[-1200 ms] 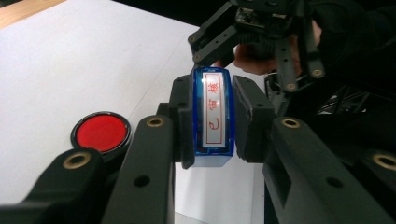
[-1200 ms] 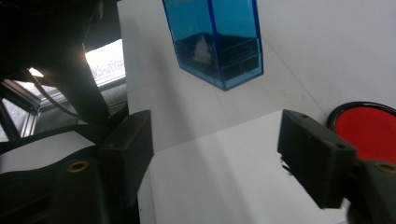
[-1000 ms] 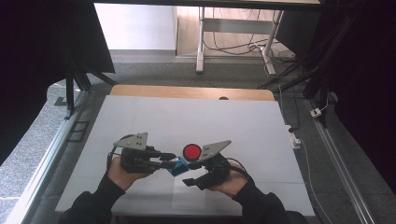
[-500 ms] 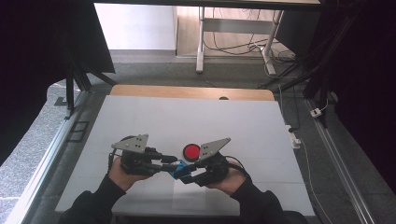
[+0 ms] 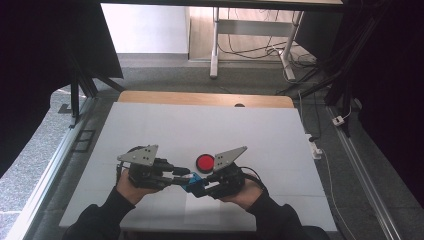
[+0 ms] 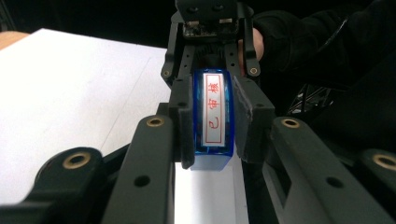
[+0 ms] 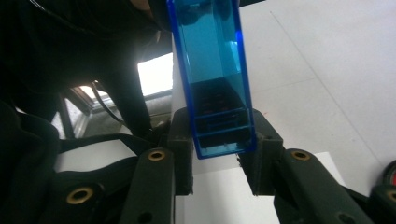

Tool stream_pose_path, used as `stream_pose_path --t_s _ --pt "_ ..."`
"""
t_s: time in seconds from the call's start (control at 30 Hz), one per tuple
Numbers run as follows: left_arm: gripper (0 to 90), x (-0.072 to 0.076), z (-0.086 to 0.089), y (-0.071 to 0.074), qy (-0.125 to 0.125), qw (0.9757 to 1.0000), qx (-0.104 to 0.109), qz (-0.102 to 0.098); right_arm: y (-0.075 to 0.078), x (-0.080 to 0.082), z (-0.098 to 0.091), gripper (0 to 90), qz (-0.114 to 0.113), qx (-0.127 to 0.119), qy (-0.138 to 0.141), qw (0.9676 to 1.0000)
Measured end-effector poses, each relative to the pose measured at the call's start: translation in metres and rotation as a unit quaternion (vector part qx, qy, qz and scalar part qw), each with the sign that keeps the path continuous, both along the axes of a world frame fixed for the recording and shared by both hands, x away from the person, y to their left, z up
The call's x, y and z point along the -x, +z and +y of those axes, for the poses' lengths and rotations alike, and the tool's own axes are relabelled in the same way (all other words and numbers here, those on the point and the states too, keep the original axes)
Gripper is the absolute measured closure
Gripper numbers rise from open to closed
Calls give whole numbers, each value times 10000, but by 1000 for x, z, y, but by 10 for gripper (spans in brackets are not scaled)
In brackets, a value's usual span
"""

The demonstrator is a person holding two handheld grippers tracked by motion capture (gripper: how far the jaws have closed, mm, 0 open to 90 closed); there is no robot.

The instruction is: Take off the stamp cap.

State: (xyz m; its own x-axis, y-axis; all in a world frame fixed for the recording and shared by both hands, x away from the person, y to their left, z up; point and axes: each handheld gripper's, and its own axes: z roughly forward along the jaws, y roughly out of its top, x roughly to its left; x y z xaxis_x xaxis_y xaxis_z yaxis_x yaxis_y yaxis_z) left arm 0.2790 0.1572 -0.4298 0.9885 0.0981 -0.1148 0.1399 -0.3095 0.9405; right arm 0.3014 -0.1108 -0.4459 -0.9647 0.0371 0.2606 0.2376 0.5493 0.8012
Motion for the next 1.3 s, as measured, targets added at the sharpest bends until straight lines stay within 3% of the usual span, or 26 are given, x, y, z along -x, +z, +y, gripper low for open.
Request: stream_pose_path --t_s 0.33,0.53,1.0,1.23,1.3 --pt "714 2 2 3 34 10000 71 -27 2 -2 0 690 471 -50 -112 9988" --pt "715 5 0 4 132 9997 -55 -190 -1 -5 0 691 722 -17 -216 9972" --pt "714 1 0 2 -67 9999 34 83 7 1 -2 694 106 183 96 9997" --pt "714 3 -2 3 17 10000 -63 -50 6 1 -3 693 199 240 -9 9995" --pt "714 3 -3 3 -14 10000 -51 3 6 1 -3 693 190 230 11 9996"
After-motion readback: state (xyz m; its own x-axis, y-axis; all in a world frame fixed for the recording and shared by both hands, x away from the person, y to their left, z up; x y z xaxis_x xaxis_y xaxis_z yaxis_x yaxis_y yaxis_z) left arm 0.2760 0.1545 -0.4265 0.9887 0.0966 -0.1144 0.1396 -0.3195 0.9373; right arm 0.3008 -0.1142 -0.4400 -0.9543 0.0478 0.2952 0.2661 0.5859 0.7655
